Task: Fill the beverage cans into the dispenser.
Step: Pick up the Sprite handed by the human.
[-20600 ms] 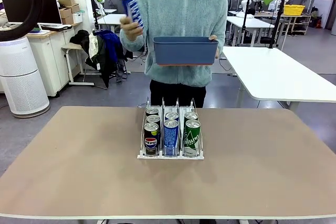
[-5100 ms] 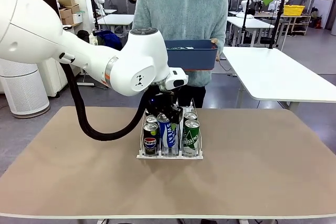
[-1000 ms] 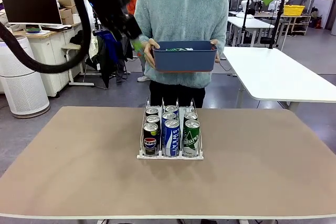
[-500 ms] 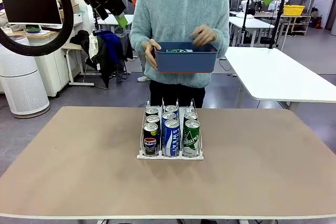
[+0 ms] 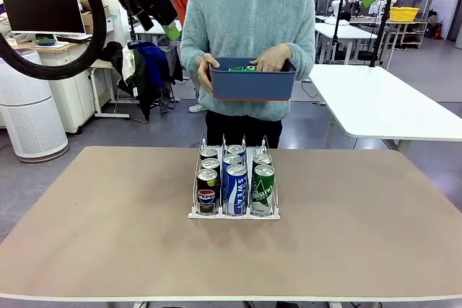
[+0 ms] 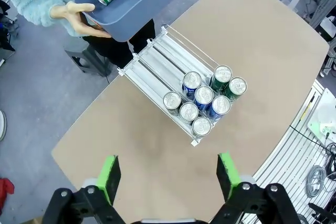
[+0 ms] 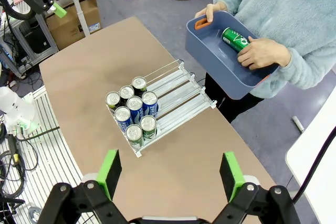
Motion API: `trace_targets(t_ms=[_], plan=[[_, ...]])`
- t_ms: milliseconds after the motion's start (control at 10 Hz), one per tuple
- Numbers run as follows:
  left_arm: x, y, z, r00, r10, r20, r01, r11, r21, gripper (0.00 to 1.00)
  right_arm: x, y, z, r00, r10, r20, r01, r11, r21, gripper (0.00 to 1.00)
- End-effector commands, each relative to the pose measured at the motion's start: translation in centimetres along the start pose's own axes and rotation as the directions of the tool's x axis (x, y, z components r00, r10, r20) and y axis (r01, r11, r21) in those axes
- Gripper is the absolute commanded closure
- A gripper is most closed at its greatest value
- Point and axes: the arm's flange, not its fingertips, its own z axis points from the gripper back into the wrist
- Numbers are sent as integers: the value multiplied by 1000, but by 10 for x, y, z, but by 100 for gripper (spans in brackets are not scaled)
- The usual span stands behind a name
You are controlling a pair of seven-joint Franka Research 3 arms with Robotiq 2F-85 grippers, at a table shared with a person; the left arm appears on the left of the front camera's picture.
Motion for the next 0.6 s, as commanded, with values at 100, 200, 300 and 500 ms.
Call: trace_targets(t_ms=[100, 200, 300, 500], plan=[[0, 7, 13, 999, 42, 33, -40, 998, -45, 3, -1, 1, 0, 1000, -1, -1, 1, 1000, 2, 0], [0, 8, 23, 997, 56, 45, -54, 997, -55, 3, -1, 1, 0, 1000, -1, -1, 1, 1000, 2, 0], [3, 7, 31, 996, 62, 61, -59, 997, -49, 3, -1, 1, 0, 1000, -1, -1, 1, 1000, 2, 0], [6, 8, 47, 994, 73, 84, -69, 996, -56, 3, -1, 1, 0, 1000, -1, -1, 1, 1000, 2, 0]])
